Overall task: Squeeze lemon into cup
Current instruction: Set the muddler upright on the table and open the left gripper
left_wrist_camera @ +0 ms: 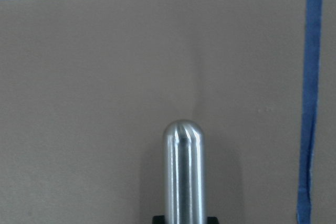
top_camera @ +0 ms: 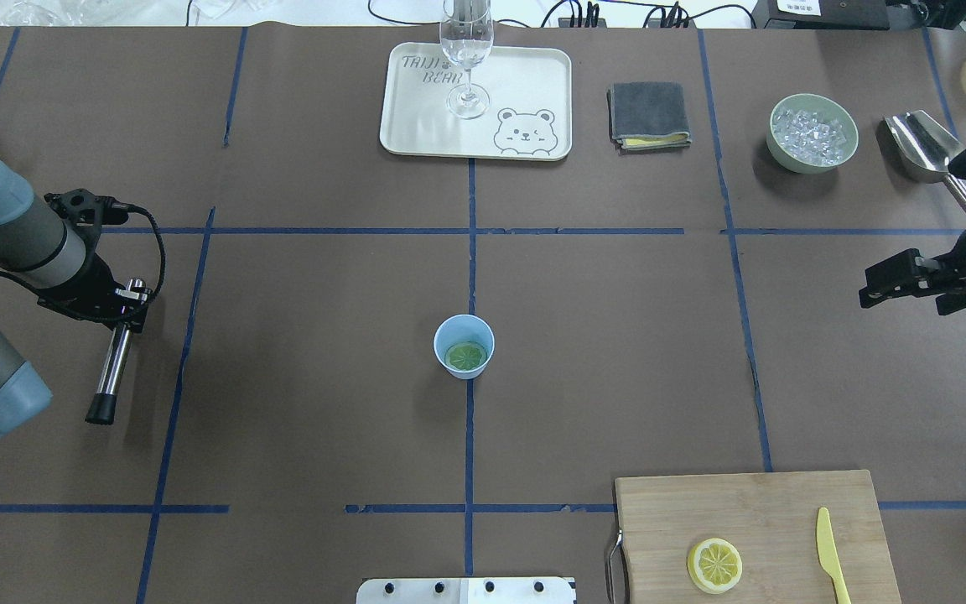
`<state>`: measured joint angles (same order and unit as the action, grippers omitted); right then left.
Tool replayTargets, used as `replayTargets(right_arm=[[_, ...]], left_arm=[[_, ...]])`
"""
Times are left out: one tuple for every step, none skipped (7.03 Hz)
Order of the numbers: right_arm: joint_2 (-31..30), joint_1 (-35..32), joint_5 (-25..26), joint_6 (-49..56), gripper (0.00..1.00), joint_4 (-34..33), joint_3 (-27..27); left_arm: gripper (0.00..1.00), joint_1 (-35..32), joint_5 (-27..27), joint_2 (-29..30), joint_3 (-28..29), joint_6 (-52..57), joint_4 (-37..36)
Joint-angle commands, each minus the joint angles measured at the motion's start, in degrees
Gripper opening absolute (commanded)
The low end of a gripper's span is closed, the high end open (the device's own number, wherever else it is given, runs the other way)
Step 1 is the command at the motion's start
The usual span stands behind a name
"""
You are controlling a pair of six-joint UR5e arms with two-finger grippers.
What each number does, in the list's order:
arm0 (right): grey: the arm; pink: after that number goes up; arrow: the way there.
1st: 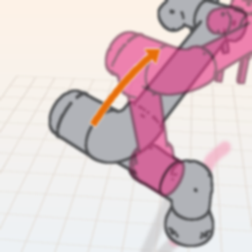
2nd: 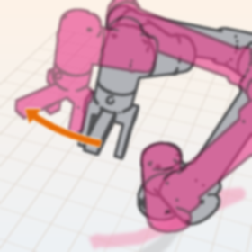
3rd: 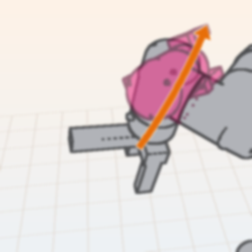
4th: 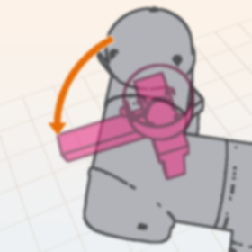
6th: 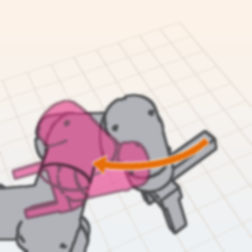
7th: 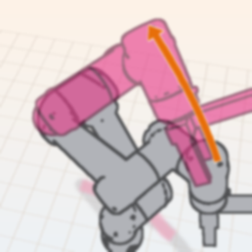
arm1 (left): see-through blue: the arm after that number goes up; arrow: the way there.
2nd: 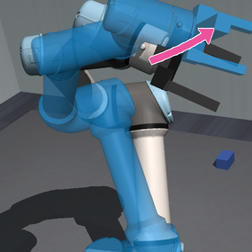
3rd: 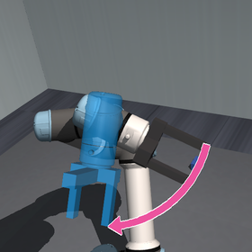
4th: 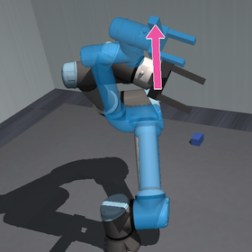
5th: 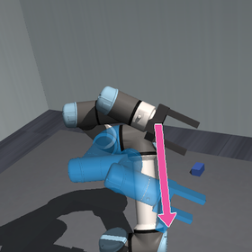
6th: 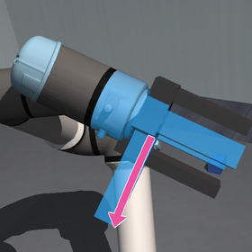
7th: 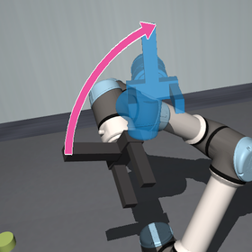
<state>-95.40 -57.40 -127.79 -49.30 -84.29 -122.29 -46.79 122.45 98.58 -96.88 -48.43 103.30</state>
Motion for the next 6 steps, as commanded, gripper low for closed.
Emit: replayTargets(right_arm=[[0.04,0.0,0.09,0.0,1.0,0.18,0.03],[0.04,0.0,0.09,0.0,1.0,0.44,0.03],[0.04,0.0,0.0,0.0,1.0,0.44,0.12],[0.04,0.0,0.0,0.0,1.0,0.44,0.03],[0.13,0.0,0.0,0.0,1.0,0.44,0.03],[0.13,0.0,0.0,0.0,1.0,0.44,0.03]], left_arm=[[0.02,0.21,-0.11,-0.05,0.2,0.09,0.15],[0.05,0.21,-0.11,-0.05,0.2,0.09,0.06],[0.23,0.21,-0.19,-0.05,0.29,0.09,0.06],[0.58,0.21,-0.19,-0.05,0.29,0.0,0.06],[0.58,0.21,-0.19,-0.05,0.2,0.0,0.06],[0.6,0.21,-0.19,-0.05,0.11,0.0,0.06]])
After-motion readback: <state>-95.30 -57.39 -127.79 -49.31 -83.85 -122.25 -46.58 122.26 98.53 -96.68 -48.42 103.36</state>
